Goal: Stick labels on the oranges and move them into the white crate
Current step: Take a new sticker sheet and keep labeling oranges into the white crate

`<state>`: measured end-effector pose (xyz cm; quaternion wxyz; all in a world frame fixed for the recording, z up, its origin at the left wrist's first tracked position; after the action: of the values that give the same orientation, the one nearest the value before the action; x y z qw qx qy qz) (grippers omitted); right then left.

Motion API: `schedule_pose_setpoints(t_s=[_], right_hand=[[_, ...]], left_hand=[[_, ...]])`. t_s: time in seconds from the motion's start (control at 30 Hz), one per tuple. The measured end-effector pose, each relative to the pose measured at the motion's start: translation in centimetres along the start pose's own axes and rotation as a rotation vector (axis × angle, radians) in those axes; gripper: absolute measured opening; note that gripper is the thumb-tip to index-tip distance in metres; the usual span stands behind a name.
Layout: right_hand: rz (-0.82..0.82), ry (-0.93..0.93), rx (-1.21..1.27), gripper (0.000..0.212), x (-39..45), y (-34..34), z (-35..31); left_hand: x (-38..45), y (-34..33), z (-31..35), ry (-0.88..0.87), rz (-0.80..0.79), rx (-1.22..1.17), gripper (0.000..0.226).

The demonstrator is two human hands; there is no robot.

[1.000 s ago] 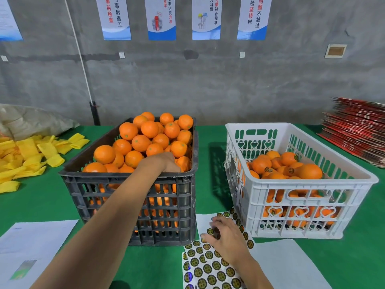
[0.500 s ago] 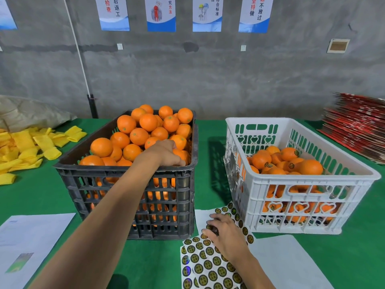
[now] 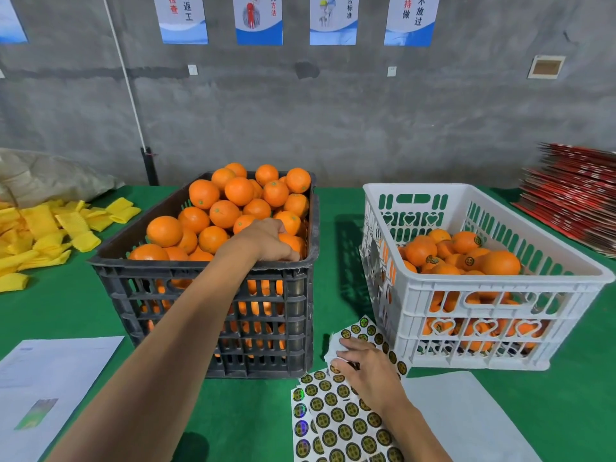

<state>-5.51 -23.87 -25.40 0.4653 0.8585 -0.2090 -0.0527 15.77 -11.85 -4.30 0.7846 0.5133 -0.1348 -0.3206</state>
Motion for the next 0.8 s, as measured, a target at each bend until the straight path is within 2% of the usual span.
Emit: schedule_pose_setpoints(t_s=[0.13,0.27,0.47,0.67,0.8], right_hand=[[-0.042,0.017,0.167,0.029,0.0,0.0,0.3],[-0.115,-0.057,0.371,0.013,0.3,-0.3,1.0],[-0.078,-0.154,0.533,0.015,0.6,-0.3,1.7],[0.121,-0.258,0.450,0.018,0.2,1.1,1.4],[0.350,-0.177,0.444,0.014,0.9,6.2,-3.2]], left_hand=[[-0.1,0.0,0.0,-0.007,0.006,0.002,0.070],[-0.1,-0.1,0.1,-0.004,0.001,0.000,0.068],[-0.1,-0.1,0.1,-0.003,-0.004,0.002,0.072],[-0.4,0.6,0.1,-0.013,0.059,-0.018,0.078],[-0.9,2.4,0.7,-0.073,0.250,-0.073,0.077]])
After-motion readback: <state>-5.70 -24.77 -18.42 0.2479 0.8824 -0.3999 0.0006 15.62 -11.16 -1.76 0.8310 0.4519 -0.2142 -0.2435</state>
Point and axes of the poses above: each hand's wrist, its own x-axis towards the middle knuckle, its own y-axis out of the back of the hand, z = x × y, the point moved 9 cm from there along x, towards the middle knuckle, and after that the axes turned 2 degrees about -z, right-handed, at the moved point
